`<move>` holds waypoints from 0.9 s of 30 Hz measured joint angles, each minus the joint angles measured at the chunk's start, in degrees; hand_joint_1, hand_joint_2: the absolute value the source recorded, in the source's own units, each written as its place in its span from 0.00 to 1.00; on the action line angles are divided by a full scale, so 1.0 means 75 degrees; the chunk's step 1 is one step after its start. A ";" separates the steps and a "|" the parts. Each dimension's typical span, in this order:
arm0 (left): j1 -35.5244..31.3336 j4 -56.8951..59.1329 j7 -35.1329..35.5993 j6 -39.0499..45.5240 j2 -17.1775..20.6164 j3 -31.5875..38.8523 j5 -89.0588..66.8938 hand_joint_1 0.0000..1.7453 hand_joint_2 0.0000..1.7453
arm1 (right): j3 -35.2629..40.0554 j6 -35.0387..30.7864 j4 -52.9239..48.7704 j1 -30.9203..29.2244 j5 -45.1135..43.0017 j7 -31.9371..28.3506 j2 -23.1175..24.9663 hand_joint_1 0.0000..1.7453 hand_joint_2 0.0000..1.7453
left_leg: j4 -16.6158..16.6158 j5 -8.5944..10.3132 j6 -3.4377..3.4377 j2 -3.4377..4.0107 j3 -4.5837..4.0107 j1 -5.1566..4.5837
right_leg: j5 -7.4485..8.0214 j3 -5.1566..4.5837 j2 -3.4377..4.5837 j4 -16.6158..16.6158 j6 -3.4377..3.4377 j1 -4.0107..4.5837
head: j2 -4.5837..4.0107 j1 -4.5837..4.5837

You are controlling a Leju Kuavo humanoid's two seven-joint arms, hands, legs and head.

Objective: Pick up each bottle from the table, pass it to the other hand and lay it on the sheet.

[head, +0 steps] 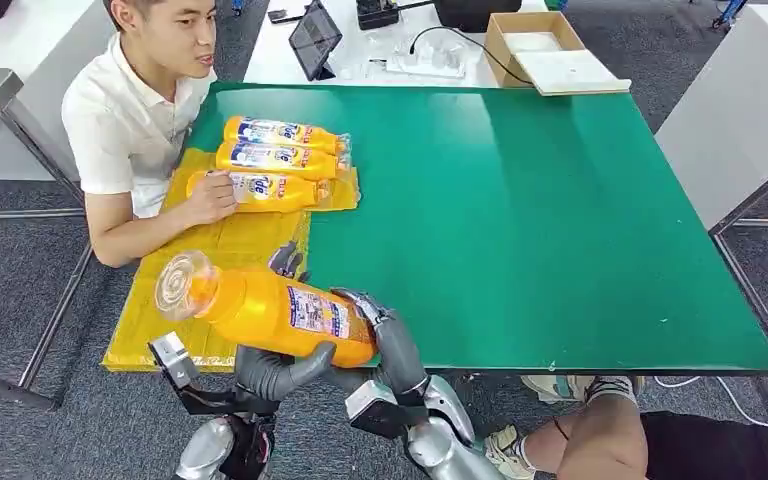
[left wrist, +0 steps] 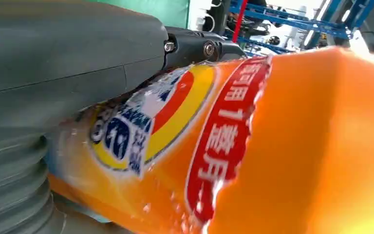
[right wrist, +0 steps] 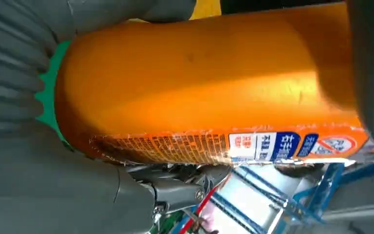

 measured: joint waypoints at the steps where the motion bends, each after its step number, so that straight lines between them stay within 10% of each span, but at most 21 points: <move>1: -0.0002 0.0006 -0.0003 -0.0003 0.0000 0.0000 0.0020 0.00 1.00 | 0.0029 0.0000 0.0063 -0.0030 -0.0009 -0.0003 0.0008 1.00 1.00 | 0.0000 0.0000 0.0000 0.0000 0.0001 0.0000 | 0.0000 -0.0001 0.0000 0.0000 0.0000 0.0000 | 0.0000 0.0000; 10: -0.0027 0.0050 -0.0207 -0.0332 -0.0009 0.0006 0.0505 0.00 1.00 | 0.0163 0.0067 0.0484 -0.0181 -0.0204 -0.0006 0.0038 1.00 1.00 | 0.0000 0.0000 0.0000 0.0000 0.0000 0.0000 | 0.0000 0.0000 0.0000 0.0001 0.0000 0.0000 | 0.0000 0.0000; 11: -0.0027 0.0044 -0.0268 -0.0379 -0.0009 0.0012 0.0580 0.37 1.00 | 0.0163 0.0079 0.0583 -0.0207 -0.0251 -0.0006 0.0038 1.00 1.00 | 0.0000 0.0000 0.0000 0.0000 0.0000 0.0000 | 0.0000 0.0001 0.0000 0.0001 0.0000 0.0000 | 0.0000 0.0003; 12: -0.0025 0.0032 -0.0312 -0.0405 -0.0009 0.0018 0.0644 0.98 1.00 | 0.0163 0.0087 0.0667 -0.0226 -0.0283 -0.0006 0.0038 1.00 1.00 | 0.0000 0.0000 0.0000 0.0000 0.0000 0.0000 | 0.0000 0.0001 0.0000 0.0001 0.0000 0.0000 | 0.0000 0.0000; 17: 0.0049 -0.0096 -0.0391 -0.0536 -0.0009 0.0085 0.0737 1.00 1.00 | 0.0163 0.0082 0.1250 -0.0319 -0.0312 -0.0073 0.0052 0.80 1.00 | 0.0000 0.0000 0.0000 0.0000 0.0000 0.0000 | 0.0000 0.0000 0.0000 0.0001 0.0000 0.0000 | 0.0000 0.0003; 18: 0.0092 -0.0096 -0.0402 -0.0542 -0.0006 0.0108 0.0711 1.00 1.00 | 0.0163 0.0079 0.1311 -0.0324 -0.0300 -0.0096 0.0064 0.69 1.00 | 0.0000 0.0000 0.0000 0.0006 0.0000 -0.0001 | 0.0000 0.0000 0.0002 0.0000 0.0000 0.0000 | 0.0000 -0.0003; 19: 0.0124 -0.0096 -0.0414 -0.0560 -0.0006 0.0137 0.0702 1.00 1.00 | 0.0163 0.0079 0.1367 -0.0324 -0.0271 -0.0102 0.0067 0.25 1.00 | 0.0000 0.0000 0.0000 0.0007 0.0000 0.0000 | 0.0000 -0.0001 0.0002 0.0000 0.0000 0.0000 | 0.0000 0.0003; 23: 0.0197 -0.0096 -0.0408 -0.0650 0.0009 0.0181 0.0626 1.00 1.00 | 0.0207 0.0073 0.1434 -0.0303 -0.0119 -0.0044 0.0064 0.25 1.00 | 0.0000 0.0000 0.0000 0.0005 0.0000 0.0000 | 0.0000 -0.0003 0.0002 0.0000 0.0000 0.0000 | 0.0000 0.0000; 24: 0.0203 -0.0096 -0.0370 -0.0685 0.0012 0.0187 0.0606 1.00 1.00 | 0.0224 0.0088 0.1439 -0.0286 -0.0090 -0.0017 0.0067 0.00 1.00 | 0.0000 0.0000 0.0000 0.0005 0.0000 0.0000 | 0.0000 -0.0003 0.0002 0.0000 0.0000 0.0000 | 0.0000 0.0000; 27: 0.0224 -0.0096 -0.0338 -0.0734 0.0015 0.0189 0.0594 1.00 1.00 | 0.0291 0.0096 0.1457 -0.0237 -0.0038 0.0018 0.0067 0.00 1.00 | 0.0000 0.0000 0.0000 0.0005 0.0000 0.0000 | 0.0000 -0.0003 0.0002 0.0000 0.0000 0.0000 | 0.0000 0.0000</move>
